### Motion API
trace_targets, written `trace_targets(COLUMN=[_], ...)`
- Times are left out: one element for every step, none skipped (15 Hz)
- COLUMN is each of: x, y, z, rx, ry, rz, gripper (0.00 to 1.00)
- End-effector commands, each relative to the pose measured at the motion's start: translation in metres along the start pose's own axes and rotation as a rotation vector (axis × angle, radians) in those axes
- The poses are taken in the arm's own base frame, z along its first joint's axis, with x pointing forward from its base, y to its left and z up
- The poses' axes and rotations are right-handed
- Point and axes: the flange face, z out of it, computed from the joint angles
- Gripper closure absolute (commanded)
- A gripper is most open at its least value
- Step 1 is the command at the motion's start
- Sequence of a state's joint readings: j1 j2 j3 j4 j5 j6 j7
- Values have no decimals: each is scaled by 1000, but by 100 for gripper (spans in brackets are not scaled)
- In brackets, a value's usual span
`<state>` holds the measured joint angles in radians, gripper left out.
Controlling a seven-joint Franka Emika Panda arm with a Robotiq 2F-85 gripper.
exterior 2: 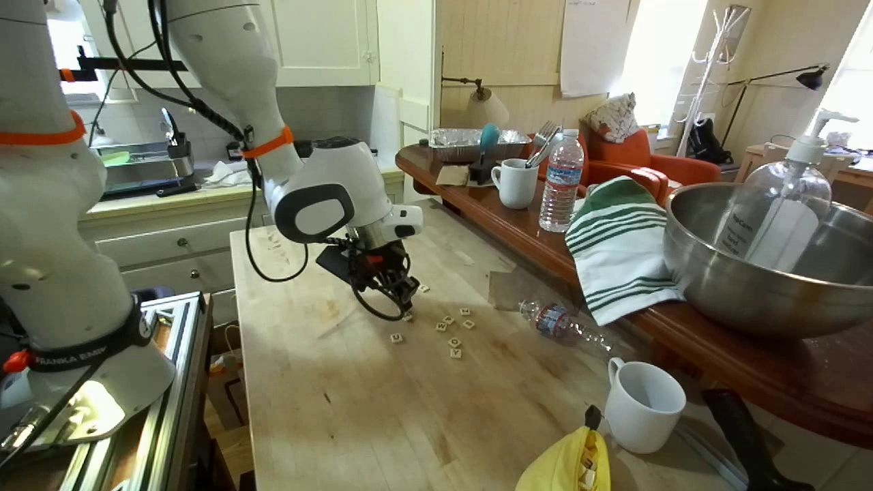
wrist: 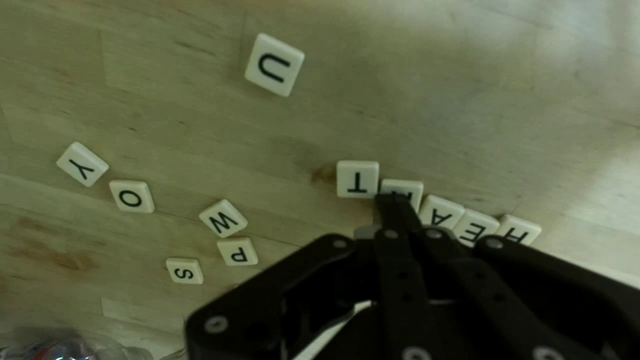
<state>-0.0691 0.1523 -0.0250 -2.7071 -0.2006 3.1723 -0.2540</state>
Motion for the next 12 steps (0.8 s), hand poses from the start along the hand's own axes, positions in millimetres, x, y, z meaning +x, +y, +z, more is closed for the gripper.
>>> trace_targets(x=[1,1,1,1,1,2,2,2,3,3,4,5], y=[-2,-1,-1,1,1,2,2,2,2,2,3,3], z=[7,7,7,7,7,7,7,7,8,8,9,9], rx=[10,9,9,7,7,6,6,7,7,7,7,7], ry=[-15,-15,-14,-14,-14,-14,-13,-13,-12,-12,-12,-12], rz=[48,57,63,69,73,81,89,96,102,109,116,120], gripper=[100,100,100,100,100,100,100,100,100,100,100,100])
